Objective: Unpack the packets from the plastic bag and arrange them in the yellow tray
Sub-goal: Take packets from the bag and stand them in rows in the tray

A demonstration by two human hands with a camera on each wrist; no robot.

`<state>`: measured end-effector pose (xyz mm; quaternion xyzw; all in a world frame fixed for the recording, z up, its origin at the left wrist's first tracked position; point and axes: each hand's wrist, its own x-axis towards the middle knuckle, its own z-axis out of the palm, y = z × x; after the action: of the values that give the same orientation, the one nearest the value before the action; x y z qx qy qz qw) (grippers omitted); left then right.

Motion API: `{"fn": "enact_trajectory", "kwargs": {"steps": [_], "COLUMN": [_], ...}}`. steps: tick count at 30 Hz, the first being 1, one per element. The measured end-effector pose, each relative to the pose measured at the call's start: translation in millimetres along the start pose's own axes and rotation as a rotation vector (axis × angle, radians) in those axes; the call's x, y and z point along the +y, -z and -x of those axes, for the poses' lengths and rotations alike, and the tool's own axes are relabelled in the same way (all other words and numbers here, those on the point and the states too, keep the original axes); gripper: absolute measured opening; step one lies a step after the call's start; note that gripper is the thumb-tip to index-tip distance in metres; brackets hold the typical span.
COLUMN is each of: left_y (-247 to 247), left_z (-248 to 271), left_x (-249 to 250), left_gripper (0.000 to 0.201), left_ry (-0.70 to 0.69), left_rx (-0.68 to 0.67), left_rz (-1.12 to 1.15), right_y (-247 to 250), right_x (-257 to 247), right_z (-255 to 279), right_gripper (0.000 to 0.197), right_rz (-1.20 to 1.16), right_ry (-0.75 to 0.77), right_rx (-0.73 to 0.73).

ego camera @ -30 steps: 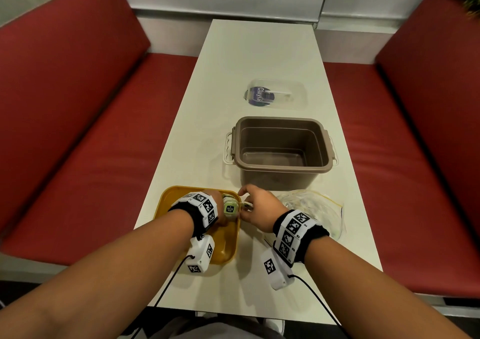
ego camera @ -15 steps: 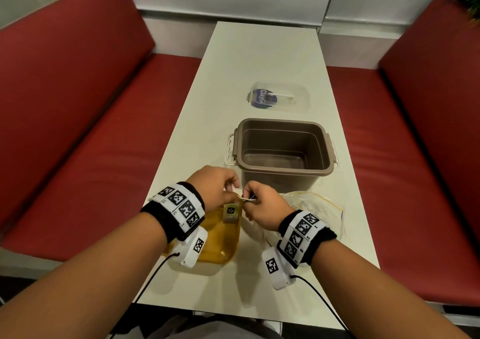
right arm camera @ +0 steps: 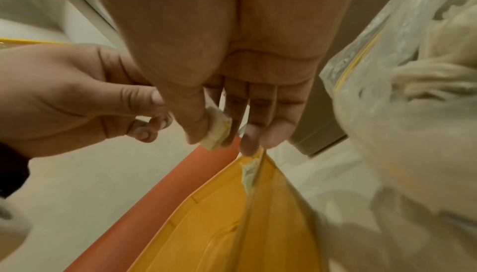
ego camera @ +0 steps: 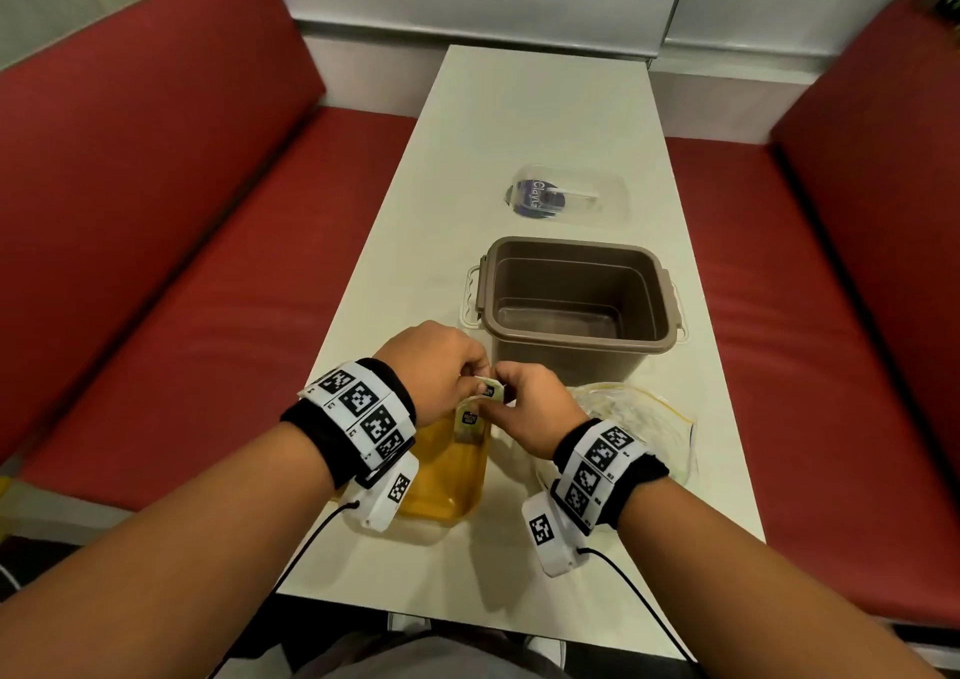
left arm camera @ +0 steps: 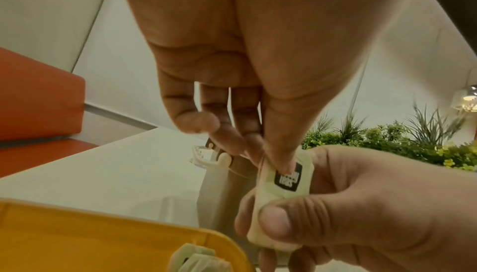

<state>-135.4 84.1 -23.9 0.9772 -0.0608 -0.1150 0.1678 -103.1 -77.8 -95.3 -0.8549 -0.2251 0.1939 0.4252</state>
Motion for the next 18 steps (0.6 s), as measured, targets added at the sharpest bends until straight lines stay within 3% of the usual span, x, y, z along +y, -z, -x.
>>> {"fn": "enact_trajectory", "kwargs": {"steps": [2,7,13,18], "left_y": [0,-1,-29,-53], "left_z": [1,1,-10,-24], "left_x": [-1,-5,-13,-13], "left_gripper": [0.006,0.007,0.009,0.016], "left_ry": [0.014,0.136,0.266,0.33], "left_rx": [0.007,-0.04,-0.302,-0.289], "left_rz": [0.003,0.004,-0.117,-0.158], "right_y": [-2,-5,-8,-11], "right_x": [0,5,7,6], "right_z": [0,-1,0,-2], "right_gripper": [0.025,0.022,0.061,0.069], "right_rz": [0.03,0.14,0.182,0.165], "right_ry": [0.01,-0.078,-0.2,-0.242], "right_rx": [0.018,0.009,-0.106,-0.161]}}
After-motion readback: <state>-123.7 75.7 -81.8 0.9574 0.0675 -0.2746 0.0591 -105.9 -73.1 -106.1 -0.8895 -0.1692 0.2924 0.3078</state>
